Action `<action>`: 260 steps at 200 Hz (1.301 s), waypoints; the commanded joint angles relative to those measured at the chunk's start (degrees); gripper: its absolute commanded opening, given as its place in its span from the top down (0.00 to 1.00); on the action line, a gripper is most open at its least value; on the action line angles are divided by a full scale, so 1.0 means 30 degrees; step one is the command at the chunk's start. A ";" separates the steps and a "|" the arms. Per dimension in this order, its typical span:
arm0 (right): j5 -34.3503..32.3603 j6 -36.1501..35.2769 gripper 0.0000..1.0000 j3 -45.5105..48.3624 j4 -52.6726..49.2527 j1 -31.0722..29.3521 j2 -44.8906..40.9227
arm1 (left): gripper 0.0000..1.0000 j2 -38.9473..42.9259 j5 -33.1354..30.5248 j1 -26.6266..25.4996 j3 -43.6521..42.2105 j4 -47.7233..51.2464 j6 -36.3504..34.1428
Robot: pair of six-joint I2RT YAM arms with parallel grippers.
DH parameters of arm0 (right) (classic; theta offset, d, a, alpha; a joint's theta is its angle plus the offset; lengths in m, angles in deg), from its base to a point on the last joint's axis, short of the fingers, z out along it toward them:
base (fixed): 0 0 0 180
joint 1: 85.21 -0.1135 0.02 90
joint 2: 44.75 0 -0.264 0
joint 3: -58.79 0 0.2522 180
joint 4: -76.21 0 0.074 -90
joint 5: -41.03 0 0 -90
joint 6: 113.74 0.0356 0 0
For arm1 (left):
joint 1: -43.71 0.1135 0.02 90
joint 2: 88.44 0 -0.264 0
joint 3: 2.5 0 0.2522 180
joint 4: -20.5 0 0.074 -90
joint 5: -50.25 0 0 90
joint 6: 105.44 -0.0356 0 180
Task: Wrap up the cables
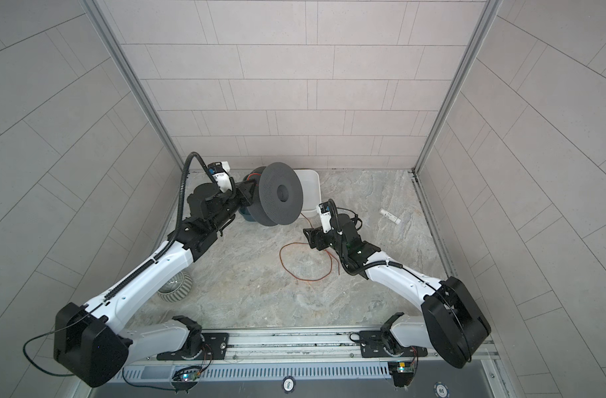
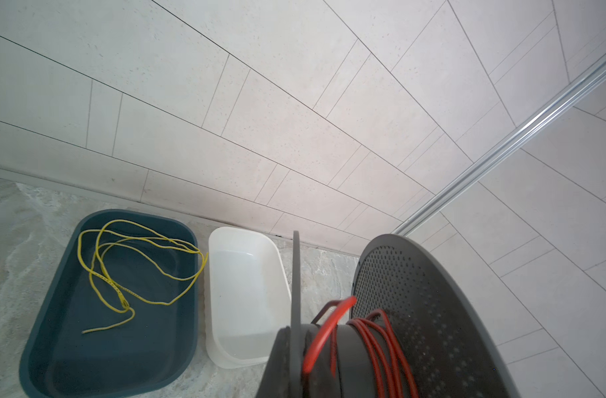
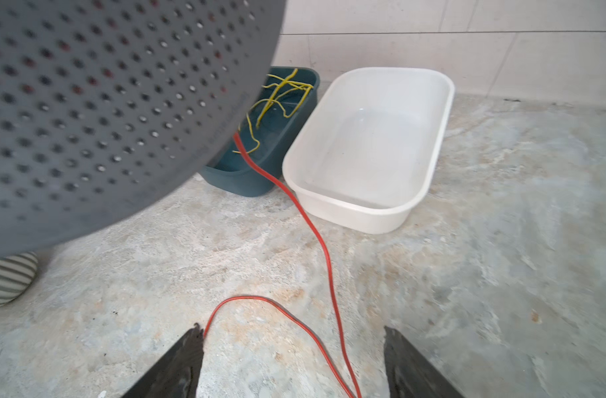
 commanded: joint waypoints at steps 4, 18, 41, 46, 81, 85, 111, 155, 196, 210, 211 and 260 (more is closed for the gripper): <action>-0.0850 0.0144 0.19 0.0920 -0.0588 0.0865 0.0280 | 1.00 0.0672 0.2394 0.0267 0.0319 -0.3117 0.1892; -0.0753 0.0025 0.21 0.1210 -0.0172 0.1196 0.0678 | 1.00 0.0843 0.2766 0.0275 0.0361 -0.3312 0.1919; -0.0548 -0.0141 0.23 0.1537 0.0930 0.1245 0.1525 | 1.00 0.1033 0.2767 0.0275 0.0508 -0.2725 0.1911; -0.0438 -0.0169 0.23 0.1892 0.1338 0.1245 0.1719 | 1.00 0.1022 0.2769 0.0275 0.0480 -0.2852 0.1917; -0.0315 -0.0002 0.32 0.0723 0.0668 0.1357 0.2810 | 1.00 0.0936 0.3611 0.0275 0.0172 -0.4202 0.2898; -0.0286 0.0016 0.33 0.0664 0.0729 0.1348 0.2901 | 1.00 0.0974 0.3595 0.0275 0.0196 -0.4226 0.2914; 0.0005 0.0364 0.42 0.0215 0.1056 0.1355 0.3938 | 1.00 0.1112 0.3419 0.0290 0.0280 -0.3947 0.2742; 0.0639 0.1635 0.57 -0.0059 0.1358 0.1448 0.5250 | 1.00 0.1189 0.3331 0.0389 0.0329 -0.3819 0.2630; 0.0972 0.3119 0.66 0.0225 0.1260 0.1443 0.5542 | 1.00 0.1155 0.2987 0.0488 0.0393 -0.3320 0.2129; 0.1019 0.3325 0.71 0.0394 0.1339 0.1456 0.5458 | 1.00 0.1168 0.2935 0.0480 0.0369 -0.3349 0.2124; 0.1027 0.3331 0.72 0.0417 0.1362 0.1445 0.5454 | 1.00 0.1169 0.2942 0.0480 0.0369 -0.3349 0.2124; 0.1328 0.3557 0.93 0.0815 0.1705 0.1415 0.5529 | 1.00 0.1321 0.2534 0.0480 0.0292 -0.3291 0.2117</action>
